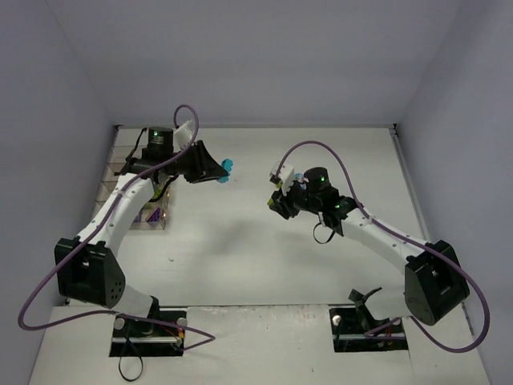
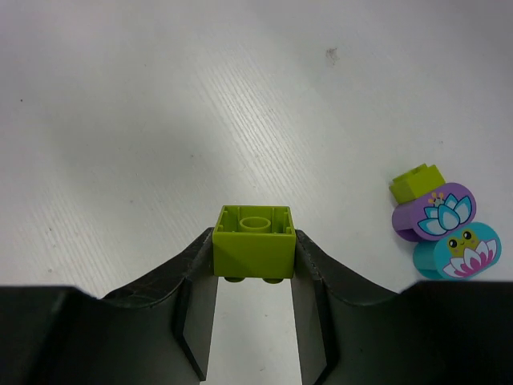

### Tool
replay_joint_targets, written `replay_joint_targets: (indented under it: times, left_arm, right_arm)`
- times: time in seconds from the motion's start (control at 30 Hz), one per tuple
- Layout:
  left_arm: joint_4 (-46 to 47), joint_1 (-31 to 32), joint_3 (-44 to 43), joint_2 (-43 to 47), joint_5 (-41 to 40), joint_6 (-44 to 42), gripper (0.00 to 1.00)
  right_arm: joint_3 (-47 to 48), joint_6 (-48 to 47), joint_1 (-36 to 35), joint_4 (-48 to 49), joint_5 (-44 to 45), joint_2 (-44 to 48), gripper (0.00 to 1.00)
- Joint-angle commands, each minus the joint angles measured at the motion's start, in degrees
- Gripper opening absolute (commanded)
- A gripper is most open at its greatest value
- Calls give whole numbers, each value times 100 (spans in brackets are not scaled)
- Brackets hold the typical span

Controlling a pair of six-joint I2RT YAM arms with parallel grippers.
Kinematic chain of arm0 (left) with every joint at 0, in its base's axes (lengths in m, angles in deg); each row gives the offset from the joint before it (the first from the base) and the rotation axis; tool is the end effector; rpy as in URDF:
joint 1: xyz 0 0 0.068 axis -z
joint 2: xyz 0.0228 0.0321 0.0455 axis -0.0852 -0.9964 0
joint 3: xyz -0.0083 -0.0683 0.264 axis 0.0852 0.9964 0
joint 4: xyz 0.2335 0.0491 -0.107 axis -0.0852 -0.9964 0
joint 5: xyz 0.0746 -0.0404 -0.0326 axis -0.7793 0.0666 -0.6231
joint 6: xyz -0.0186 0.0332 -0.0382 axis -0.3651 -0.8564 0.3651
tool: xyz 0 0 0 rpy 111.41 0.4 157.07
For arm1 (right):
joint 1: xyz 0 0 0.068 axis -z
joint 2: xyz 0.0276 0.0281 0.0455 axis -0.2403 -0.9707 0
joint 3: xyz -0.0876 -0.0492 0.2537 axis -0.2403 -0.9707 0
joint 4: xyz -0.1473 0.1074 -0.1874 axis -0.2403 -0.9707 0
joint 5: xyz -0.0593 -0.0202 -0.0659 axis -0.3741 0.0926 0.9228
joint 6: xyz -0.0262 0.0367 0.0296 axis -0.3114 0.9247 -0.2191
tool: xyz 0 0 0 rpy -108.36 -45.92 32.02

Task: Sort the legos into containers by color

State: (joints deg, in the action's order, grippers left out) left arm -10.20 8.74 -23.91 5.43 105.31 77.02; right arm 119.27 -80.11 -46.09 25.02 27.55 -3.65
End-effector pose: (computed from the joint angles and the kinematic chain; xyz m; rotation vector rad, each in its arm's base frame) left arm 0.3137 -0.1010 0.3413 0.0538 2.2411 -1.2884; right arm 0.2502 0.1773 0.2699 -1.0955 1.5183 0.6153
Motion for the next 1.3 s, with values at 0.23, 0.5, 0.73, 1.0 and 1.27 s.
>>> replay_joint_targets:
  times: [0.23, 0.5, 0.73, 1.0, 1.27]
  left_arm:
    - [654, -1792, 25, -43, -1972, 1496, 0]
    - [1174, -2637, -702, -1367, -3117, 2503, 6]
    - [1376, -2822, -1678, -2547, -3399, 2793, 6]
    - [1208, -2874, -2268, -3207, -3566, 2881, 24]
    - [927, -2875, -2418, -3103, -3602, 2679, 54]
  right_arm:
    - [154, 152, 37, 289, 136, 206, 0]
    - [154, 231, 28, 307, 101, 347, 0]
    - [163, 257, 46, 281, 48, 356, 0]
    - [215, 336, 54, 202, 30, 268, 0]
    - [356, 328, 63, 184, 4, 127, 1]
